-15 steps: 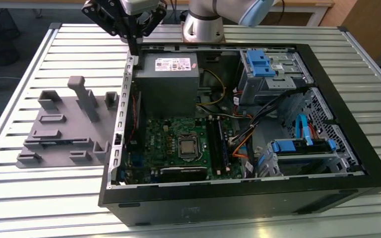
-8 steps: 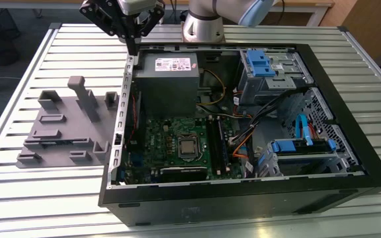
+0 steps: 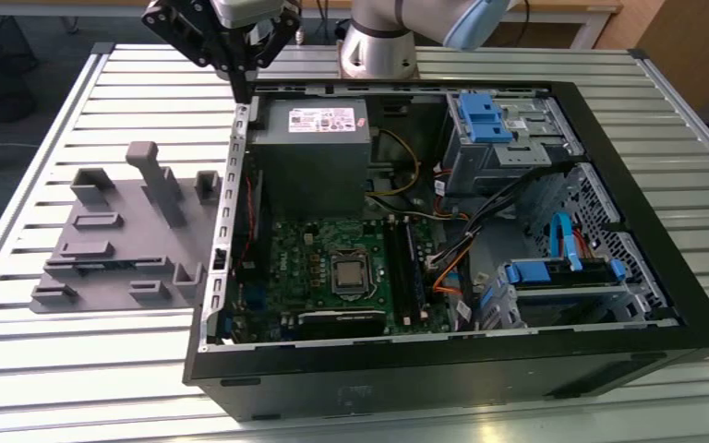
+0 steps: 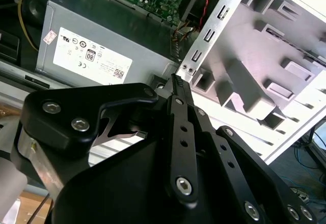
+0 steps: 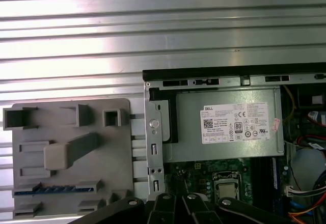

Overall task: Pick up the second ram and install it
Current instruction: 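Reach for the second ram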

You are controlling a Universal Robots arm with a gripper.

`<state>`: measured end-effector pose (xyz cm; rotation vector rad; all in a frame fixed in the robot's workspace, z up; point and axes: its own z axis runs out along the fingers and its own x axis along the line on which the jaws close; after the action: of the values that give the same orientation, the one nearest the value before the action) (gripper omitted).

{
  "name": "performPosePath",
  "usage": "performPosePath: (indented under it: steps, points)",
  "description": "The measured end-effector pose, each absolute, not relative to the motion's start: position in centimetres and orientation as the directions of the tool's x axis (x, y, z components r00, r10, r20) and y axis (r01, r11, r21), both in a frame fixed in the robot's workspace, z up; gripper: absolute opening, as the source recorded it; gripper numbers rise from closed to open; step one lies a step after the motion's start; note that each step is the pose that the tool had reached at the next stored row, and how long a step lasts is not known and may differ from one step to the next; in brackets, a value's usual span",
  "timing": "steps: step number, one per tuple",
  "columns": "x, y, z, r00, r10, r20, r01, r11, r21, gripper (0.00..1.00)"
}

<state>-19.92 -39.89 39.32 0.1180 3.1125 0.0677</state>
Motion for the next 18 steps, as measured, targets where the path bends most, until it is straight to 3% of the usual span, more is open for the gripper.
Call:
performPosePath:
  steps: [18]
  points:
    - [-20.49,-39.89,39.29,-0.997,0.076,-0.024,0.075,0.996,0.044,0.11]
